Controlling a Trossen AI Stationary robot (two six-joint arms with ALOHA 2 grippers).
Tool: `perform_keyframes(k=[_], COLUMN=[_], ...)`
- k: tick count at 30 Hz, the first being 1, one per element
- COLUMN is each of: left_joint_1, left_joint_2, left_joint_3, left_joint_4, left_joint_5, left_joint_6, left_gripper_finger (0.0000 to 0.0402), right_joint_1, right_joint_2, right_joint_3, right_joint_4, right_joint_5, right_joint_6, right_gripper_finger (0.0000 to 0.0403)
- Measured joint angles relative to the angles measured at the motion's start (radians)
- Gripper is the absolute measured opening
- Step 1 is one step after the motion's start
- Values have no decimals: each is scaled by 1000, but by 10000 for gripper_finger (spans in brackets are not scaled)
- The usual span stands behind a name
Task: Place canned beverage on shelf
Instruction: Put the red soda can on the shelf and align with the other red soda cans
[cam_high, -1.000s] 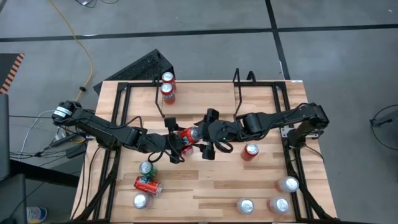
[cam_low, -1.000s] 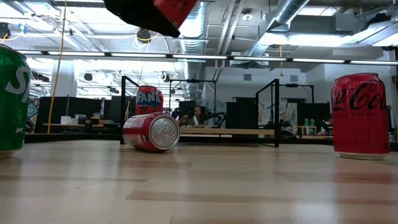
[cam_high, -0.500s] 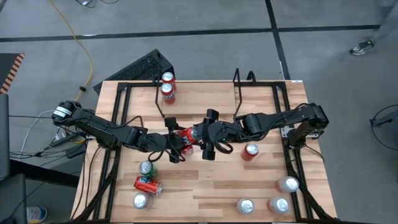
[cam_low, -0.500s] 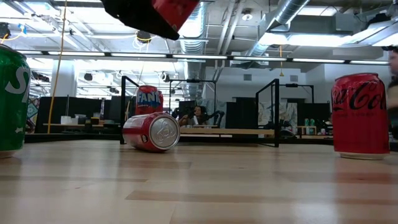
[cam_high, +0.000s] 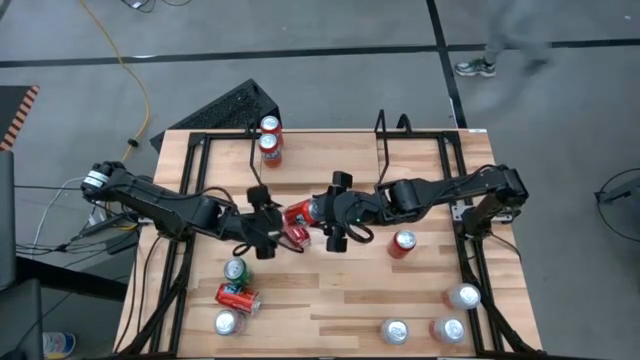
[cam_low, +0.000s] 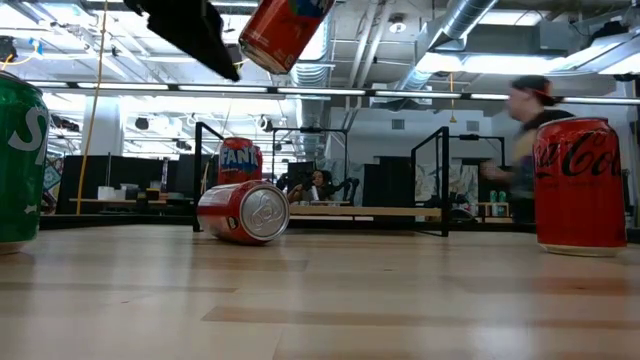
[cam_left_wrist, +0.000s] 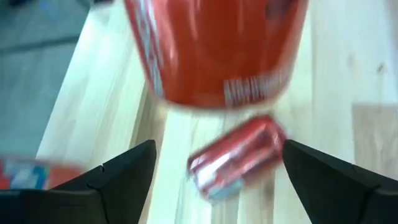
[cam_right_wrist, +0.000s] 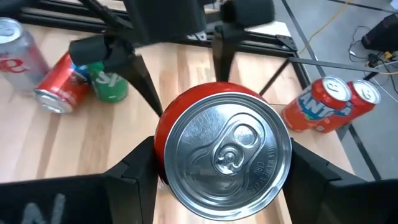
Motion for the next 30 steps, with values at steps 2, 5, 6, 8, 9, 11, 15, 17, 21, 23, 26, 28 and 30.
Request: perform_keyframes(k=[2, 5, 6, 8, 9, 11, 15, 17, 21, 23, 26, 28, 30], left_joint_1=[0, 0, -3, -8, -12, -22, -24, -23, -19, -11, -1, 8, 18], left_joint_2=[0, -1, -8, -24, -35, -65, -174, -245, -381, -427, -470, -476, -476], left_joint_3=[39, 92, 104, 124, 130, 131, 131, 127, 99, 77, 40, 14, -16], left_joint_4=[-115, -243, -272, -301, -302, -312, -313, -292, -257, -220, -186, -185, -177], left_joint_5=[6, 7, 8, 6, 6, 10, 33, 51, 73, 72, 125, 154, 189], left_joint_6=[-57, -131, -148, -163, -161, -147, -153, -171, -199, -204, -185, -176, -176], left_gripper_finger=[335, 335, 335, 335, 336, 336, 336, 336, 336, 336, 336, 336, 336], right_joint_1=[-16, -47, -60, -83, -93, -109, -134, -142, -155, -159, -146, -129, -109], right_joint_2=[0, 0, 0, 10, 15, 22, 32, 35, 43, 43, 43, 43, 43], right_joint_3=[0, 0, 0, 1, 1, 1, 1, 1, 1, 1, 1, 12, 23], right_joint_4=[-6, -29, -35, -39, -39, -58, -50, -68, -47, -58, -26, -41, -51], right_joint_5=[-2, -7, -13, -17, -17, -23, -62, -74, -77, -108, -138, -148, -153], right_joint_6=[-8, -31, -37, -47, -54, -69, -88, -99, -113, -117, -117, -110, -103], right_gripper_finger=[239, 239, 239, 239, 239, 239, 239, 239, 239, 239, 239, 239, 239])
